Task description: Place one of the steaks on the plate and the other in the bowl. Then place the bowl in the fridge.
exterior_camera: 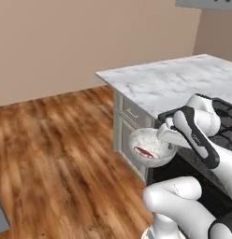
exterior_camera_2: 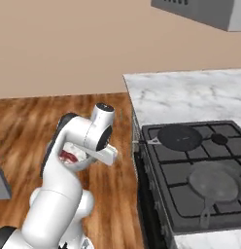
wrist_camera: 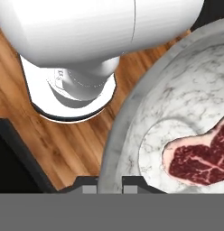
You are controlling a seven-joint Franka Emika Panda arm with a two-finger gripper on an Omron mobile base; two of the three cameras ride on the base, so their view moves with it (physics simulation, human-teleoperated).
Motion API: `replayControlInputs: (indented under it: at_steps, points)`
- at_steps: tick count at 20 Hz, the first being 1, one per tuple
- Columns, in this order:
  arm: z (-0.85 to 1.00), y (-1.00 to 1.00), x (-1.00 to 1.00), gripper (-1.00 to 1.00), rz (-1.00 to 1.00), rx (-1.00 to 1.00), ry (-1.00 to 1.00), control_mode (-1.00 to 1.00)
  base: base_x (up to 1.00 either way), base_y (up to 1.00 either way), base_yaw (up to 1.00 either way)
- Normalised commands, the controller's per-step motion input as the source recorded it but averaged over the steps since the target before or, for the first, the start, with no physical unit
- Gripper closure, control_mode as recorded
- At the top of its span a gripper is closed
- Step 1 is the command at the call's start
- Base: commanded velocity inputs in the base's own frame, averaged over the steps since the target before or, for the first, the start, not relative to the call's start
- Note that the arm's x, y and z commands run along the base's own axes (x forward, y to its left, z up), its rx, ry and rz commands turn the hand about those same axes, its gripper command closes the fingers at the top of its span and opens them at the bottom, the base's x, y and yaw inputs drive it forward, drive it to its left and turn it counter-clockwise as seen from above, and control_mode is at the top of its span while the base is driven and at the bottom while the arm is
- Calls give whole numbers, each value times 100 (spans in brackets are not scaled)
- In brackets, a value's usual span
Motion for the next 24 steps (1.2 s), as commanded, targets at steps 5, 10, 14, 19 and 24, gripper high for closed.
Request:
replayControlInputs:
  at_steps: [5,10,14,19,24]
  points:
    - [0,0,0,100,0,0,0,100,-1,33,68]
    - [0,0,0,100,0,0,0,100,-6,31,69]
    - [0,0,0,100,0,0,0,100,45,-3,22]
    - [0,0,0,100,0,0,0,100,61,-42,25]
    - [0,0,0,100,0,0,0,100,62,-30,46]
